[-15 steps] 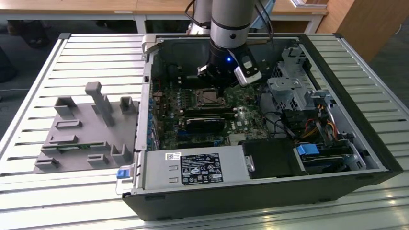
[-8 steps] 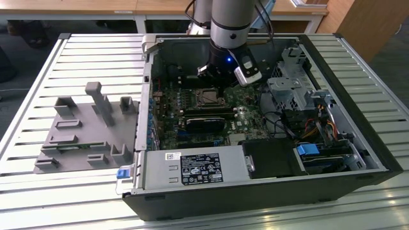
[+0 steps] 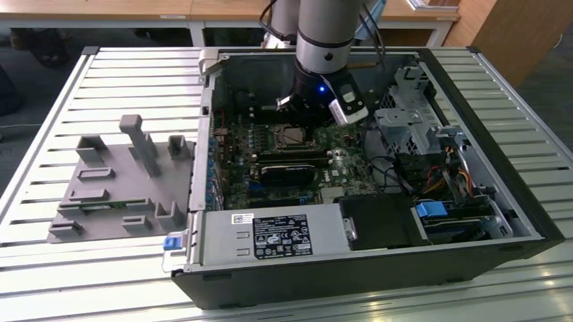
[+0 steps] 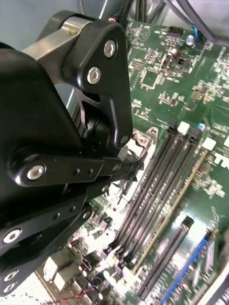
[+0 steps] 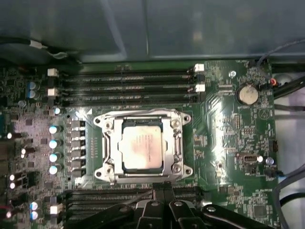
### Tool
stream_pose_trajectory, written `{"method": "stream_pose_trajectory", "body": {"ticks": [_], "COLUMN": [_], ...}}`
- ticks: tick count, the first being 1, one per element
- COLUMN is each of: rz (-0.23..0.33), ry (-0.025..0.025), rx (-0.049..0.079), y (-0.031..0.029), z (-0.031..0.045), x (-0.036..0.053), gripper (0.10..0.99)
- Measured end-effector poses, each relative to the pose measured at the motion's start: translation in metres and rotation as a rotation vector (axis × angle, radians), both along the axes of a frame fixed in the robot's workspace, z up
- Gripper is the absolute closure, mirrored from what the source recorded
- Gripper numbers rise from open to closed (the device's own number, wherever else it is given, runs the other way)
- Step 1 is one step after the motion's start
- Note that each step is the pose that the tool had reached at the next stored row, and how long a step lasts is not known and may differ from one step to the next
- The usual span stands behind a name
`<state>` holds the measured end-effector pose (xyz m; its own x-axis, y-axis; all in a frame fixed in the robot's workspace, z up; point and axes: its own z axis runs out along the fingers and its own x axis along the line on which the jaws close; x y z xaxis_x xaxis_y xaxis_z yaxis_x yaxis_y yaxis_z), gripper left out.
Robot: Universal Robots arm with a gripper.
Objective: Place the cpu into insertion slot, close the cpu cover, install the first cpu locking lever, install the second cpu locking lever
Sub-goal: 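Install the second cpu locking lever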
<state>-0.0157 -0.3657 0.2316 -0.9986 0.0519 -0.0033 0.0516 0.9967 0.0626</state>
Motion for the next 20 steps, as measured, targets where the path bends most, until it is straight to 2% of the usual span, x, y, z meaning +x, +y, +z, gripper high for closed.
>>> {"method": "stream_pose_trajectory", "body": {"ticks": [1, 5, 10, 15, 20], "rz": [0.000, 0.000, 0.000, 0.000, 0.000], "ry": [0.0008, 0.0010, 0.0010, 0.0011, 0.0009], "rx": [0.001, 0.006, 0.019, 0.033, 0.045], "y": [-0.0036, -0.0058, -0.0097, -0.0113, -0.0195], "z": [-0.0003, -0.0006, -0.0014, -0.0070, -0.0077], "x": [-0.0001, -0.0106, -0.0221, -0.0249, -0.0311], "gripper": [0.980, 0.980, 0.980, 0.980, 0.980]}}
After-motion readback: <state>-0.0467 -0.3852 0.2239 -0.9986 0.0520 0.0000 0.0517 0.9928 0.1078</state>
